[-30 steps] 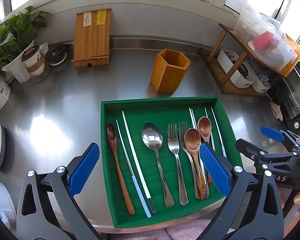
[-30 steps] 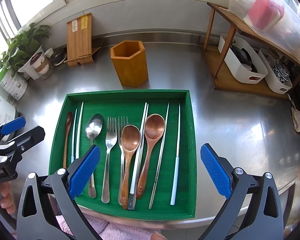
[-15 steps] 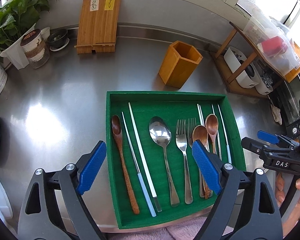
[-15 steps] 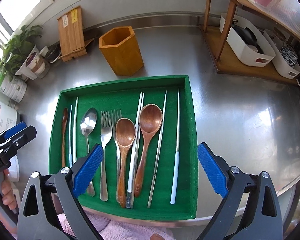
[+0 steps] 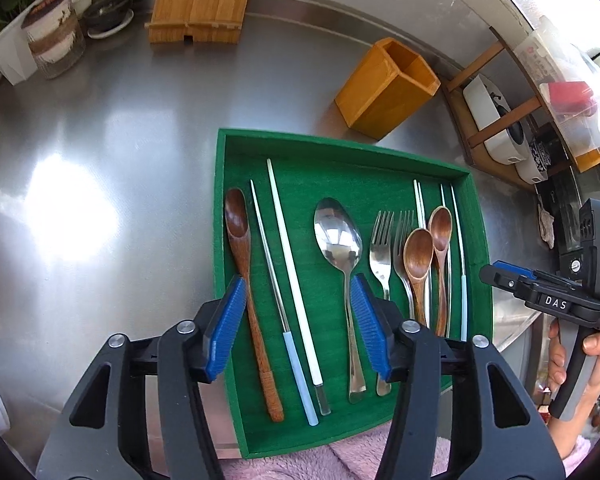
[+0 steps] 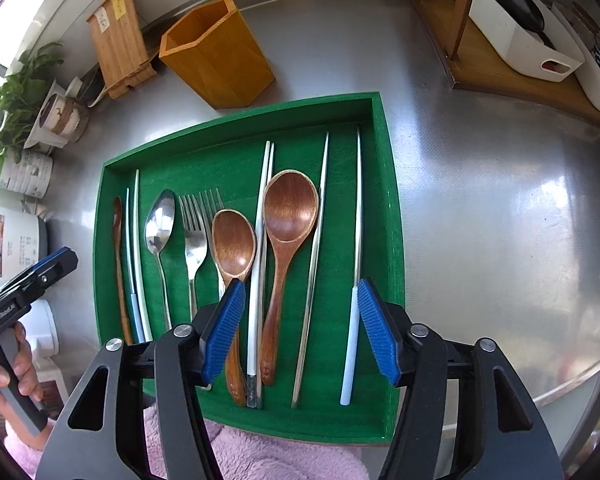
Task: Organize utensils
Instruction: 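Grasp the small wooden spoon with the left tool while the right tool grasps a white-tipped chopstick, then carry both utensils into the orange wooden holder and open both tools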
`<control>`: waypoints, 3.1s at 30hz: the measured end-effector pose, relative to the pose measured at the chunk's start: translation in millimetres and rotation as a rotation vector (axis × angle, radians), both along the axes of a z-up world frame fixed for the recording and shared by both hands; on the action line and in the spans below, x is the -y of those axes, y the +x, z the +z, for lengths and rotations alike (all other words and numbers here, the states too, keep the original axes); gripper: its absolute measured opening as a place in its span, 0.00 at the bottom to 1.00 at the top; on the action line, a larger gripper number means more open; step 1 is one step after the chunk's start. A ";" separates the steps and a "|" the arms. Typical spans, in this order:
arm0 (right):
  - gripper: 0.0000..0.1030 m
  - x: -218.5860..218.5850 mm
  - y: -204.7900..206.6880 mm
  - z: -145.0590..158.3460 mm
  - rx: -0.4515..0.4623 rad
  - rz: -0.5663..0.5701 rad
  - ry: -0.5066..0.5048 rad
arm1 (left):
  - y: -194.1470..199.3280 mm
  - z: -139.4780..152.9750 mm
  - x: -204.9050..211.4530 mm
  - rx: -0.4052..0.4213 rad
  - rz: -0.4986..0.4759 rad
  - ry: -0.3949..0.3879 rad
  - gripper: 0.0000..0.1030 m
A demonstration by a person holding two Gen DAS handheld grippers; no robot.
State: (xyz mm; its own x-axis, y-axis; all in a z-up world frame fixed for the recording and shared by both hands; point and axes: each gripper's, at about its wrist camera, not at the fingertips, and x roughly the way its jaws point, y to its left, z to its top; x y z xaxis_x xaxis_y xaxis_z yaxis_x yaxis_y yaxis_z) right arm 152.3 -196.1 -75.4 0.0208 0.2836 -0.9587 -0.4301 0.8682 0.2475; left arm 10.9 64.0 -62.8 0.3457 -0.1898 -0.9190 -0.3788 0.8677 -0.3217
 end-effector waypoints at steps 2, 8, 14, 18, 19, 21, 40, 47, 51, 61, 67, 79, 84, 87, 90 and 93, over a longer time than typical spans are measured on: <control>0.43 -0.2 2.1 -6.1 -0.005 0.007 -0.038 | 2.6 -11.5 -0.2 -0.037 -0.003 -0.018 0.43; 0.31 1.4 5.2 -21.9 0.001 0.019 -0.124 | 6.3 -30.5 -2.0 -0.101 -0.004 -0.005 0.35; 0.20 0.0 1.7 -33.6 -0.013 0.039 -0.166 | 10.7 -42.5 -3.0 -0.156 -0.010 0.000 0.27; 0.14 -3.3 2.7 -41.7 -0.017 0.056 -0.204 | 15.7 -46.5 -0.4 -0.184 -0.024 0.040 0.20; 0.14 -5.0 2.3 -42.8 -0.013 0.059 -0.217 | 16.9 -47.0 0.3 -0.193 -0.028 0.051 0.19; 0.14 -7.7 3.0 -47.3 -0.015 0.064 -0.230 | 19.0 -46.8 2.3 -0.221 -0.034 0.086 0.18; 0.12 -18.3 6.2 -59.4 -0.025 0.108 -0.288 | 39.5 -61.7 11.2 -0.358 -0.079 0.156 0.06; 0.13 -21.7 6.0 -60.9 -0.025 0.126 -0.305 | 42.3 -54.9 17.3 -0.358 -0.099 0.205 0.06; 0.07 -25.6 6.3 -60.6 -0.030 0.130 -0.308 | 39.8 -55.1 13.1 -0.354 -0.079 0.181 0.05; 0.06 -12.6 6.9 -47.9 -0.057 0.109 -0.181 | 23.7 -43.5 4.9 -0.225 -0.069 0.072 0.04; 0.06 4.5 4.2 -8.4 -0.009 0.092 0.062 | 15.0 12.0 -5.6 0.039 -0.048 -0.035 0.04; 0.06 -40.1 53.2 79.6 0.574 -0.021 0.565 | 79.7 79.7 -13.7 0.731 -0.005 0.043 0.04; 0.06 -71.2 99.2 94.5 0.683 -0.088 0.612 | 135.3 92.2 -12.4 0.816 0.018 0.128 0.04; 0.06 -89.5 116.0 90.4 0.693 -0.087 0.597 | 164.2 86.6 -17.3 0.820 0.027 0.116 0.04; 0.06 -94.5 118.6 78.8 0.699 -0.071 0.561 | 182.5 72.5 -20.8 0.806 0.016 0.104 0.04; 0.06 -90.8 119.9 61.3 0.662 -0.053 0.543 | 193.0 56.6 -19.2 0.766 -0.011 0.113 0.04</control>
State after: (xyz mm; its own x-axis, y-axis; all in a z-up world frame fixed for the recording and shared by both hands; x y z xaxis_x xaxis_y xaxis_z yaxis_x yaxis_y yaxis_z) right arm 272.1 -105.3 -14.1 0.5549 0.6824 -0.4759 -0.5947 0.7253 0.3467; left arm 203.9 83.2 -6.2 0.8912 -0.1163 -0.4385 -0.0776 0.9133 -0.3998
